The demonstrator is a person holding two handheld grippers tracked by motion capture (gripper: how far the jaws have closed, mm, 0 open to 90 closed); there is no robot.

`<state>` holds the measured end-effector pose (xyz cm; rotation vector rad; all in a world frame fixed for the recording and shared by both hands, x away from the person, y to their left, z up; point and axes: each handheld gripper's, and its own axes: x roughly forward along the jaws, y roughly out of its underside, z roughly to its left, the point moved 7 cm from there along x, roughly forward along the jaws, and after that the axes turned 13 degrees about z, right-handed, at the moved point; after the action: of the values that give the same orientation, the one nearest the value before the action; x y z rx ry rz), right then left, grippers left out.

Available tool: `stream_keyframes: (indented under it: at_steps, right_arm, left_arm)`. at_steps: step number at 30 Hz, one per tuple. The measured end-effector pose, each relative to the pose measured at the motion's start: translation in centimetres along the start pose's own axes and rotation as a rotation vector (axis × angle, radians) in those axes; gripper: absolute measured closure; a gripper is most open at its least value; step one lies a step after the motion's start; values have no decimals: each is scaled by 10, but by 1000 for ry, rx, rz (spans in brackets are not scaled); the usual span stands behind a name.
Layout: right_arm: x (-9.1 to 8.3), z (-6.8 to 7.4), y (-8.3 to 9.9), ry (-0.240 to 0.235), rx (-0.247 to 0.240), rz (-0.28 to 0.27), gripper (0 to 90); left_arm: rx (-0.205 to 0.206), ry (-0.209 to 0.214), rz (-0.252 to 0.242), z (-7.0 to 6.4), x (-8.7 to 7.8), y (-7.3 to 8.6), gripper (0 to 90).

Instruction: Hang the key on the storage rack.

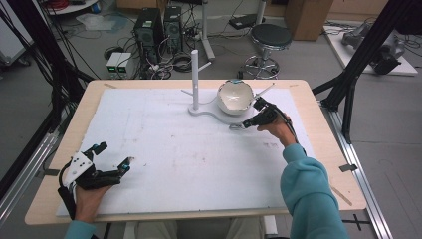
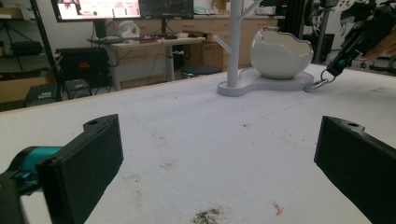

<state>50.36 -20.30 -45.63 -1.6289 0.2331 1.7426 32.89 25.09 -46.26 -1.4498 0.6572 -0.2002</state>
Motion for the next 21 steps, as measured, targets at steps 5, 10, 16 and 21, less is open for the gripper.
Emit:
stream_keyframes:
  at_steps: [5, 10, 16, 21]
  right_arm:
    - [-15, 6, -3, -5, -7, -64, 889]
    - [-28, 13, -5, -9, -37, -116, 889]
    - [-49, 26, -7, -47, -79, -212, 889]
    - [-67, 39, -11, -101, -127, -305, 889]
  left_arm:
    - [-7, 2, -25, 7, -2, -16, 17]
    - [28, 11, -17, 10, -2, -37, 17]
    - [47, 53, 2, 8, 2, -56, 17]
    - [63, 107, 17, 2, 8, -74, 17]
